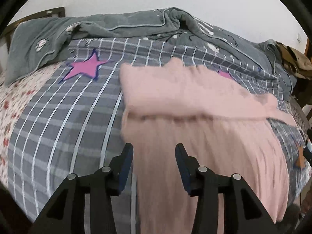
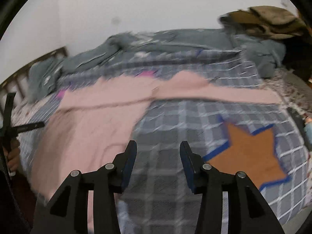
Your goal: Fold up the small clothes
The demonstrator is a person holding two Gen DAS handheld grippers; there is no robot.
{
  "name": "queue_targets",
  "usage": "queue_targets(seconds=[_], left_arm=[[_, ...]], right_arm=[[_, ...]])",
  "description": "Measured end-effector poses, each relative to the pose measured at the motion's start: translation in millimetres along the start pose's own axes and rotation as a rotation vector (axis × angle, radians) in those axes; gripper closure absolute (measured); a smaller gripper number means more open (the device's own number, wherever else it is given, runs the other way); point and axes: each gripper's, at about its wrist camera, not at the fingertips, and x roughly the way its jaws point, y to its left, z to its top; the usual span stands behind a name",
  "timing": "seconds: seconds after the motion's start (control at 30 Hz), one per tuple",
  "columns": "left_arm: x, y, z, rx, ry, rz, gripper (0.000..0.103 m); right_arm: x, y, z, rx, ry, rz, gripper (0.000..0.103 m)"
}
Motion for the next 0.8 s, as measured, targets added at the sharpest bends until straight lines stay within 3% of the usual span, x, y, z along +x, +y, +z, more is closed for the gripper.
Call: queue_targets(seconds=[0.03,0.13,0.37,0.6,0.8], left_arm=[[6,-2,7,0.009,-0.004,0.004,0.058],[28,-8,29,0.039,-0.027,0.009,0.034],[68,-4,63,0.032,-0.056,-0.015,0.034],[95,-5,55,0.057,-0.032,-0.015,0.034],[101,-13,54,0.092,-0.020,0.014,0.024]], right_arm=[[6,-15,8,0.021,0.000,-0.023,0.058],[22,-45,24,0.056,0.013,-0.065,0.058],[53,-105,42,0.134,0.034,-0.154,0.058],[71,-150,51,0.239,0.052,-0.170,0.058],[95,-187,61,0.332,0.086,-0.166,0.058]])
